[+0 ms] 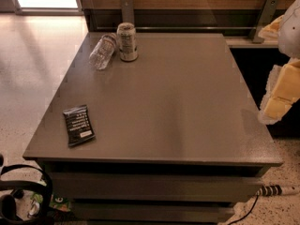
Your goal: Move 7up can near rxbar chocolate
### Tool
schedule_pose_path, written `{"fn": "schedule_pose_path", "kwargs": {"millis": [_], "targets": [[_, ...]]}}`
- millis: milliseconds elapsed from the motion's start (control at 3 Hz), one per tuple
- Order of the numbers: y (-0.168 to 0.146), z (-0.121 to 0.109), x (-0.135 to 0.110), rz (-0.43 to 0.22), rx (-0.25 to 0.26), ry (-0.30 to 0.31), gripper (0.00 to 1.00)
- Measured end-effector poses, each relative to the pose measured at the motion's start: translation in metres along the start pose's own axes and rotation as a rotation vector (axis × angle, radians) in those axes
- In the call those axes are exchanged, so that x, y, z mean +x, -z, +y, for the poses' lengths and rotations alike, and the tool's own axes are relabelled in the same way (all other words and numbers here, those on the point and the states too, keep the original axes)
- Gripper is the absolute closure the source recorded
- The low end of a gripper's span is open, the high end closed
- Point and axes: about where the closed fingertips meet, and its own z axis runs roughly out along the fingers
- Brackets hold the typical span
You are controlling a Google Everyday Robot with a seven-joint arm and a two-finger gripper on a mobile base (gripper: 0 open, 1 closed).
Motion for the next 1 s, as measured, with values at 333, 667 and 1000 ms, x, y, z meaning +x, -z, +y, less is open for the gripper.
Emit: {"fn": "schedule_pose_path", "kwargs": {"millis": [333,667,1000], "targets": [[0.000,0.000,0.000,0.000,0.000,0.000,0.00],[0.005,-0.016,-0.001,-0.010,0.036,0.014,0.00],[0.010,-0.053,-0.009,-0.057,0.128,0.026,0.00]]}}
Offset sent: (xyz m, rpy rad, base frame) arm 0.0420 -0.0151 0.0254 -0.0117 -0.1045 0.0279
